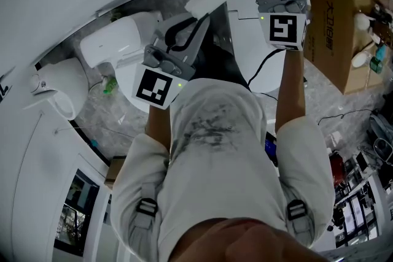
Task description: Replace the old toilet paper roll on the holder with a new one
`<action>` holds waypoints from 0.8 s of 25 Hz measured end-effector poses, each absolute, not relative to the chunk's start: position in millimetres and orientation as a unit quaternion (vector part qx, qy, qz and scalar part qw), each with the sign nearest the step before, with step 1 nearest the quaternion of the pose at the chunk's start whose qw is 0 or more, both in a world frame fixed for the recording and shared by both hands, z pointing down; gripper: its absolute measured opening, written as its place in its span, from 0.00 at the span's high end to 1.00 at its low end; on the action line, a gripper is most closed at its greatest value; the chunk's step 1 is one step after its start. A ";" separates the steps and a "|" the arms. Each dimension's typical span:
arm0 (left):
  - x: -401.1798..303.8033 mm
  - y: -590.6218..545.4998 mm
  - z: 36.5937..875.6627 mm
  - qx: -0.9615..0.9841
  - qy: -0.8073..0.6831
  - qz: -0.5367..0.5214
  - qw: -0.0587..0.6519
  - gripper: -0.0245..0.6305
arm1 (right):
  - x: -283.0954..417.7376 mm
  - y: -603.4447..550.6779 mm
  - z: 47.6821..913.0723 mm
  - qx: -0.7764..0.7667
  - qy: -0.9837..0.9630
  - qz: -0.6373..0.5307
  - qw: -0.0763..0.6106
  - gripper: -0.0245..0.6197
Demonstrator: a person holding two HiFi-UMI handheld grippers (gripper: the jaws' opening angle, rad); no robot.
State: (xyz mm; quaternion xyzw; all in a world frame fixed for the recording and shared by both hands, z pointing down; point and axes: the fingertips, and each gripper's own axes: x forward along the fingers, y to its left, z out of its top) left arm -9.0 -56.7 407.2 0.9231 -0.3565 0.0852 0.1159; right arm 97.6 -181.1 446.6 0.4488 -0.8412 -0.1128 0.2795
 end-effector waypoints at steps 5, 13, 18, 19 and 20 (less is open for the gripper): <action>-10.6 -56.3 407.7 0.923 -0.357 0.086 0.116 0.94 | 92.1 -184.3 444.4 0.438 -0.836 -0.142 0.298 0.35; -33.1 -54.9 405.6 0.921 -0.362 0.083 0.118 0.94 | 64.1 -185.5 440.7 0.424 -0.827 -0.188 0.319 0.35; -34.1 -54.5 405.4 0.921 -0.362 0.083 0.117 0.94 | 61.0 -185.5 435.7 0.417 -0.813 -0.223 0.340 0.35; -33.4 -54.5 405.5 0.921 -0.363 0.082 0.117 0.94 | 60.5 -185.1 435.7 0.414 -0.811 -0.230 0.344 0.35; -32.6 -54.7 405.7 0.920 -0.363 0.082 0.118 0.94 | 60.1 -184.8 435.9 0.412 -0.808 -0.236 0.349 0.35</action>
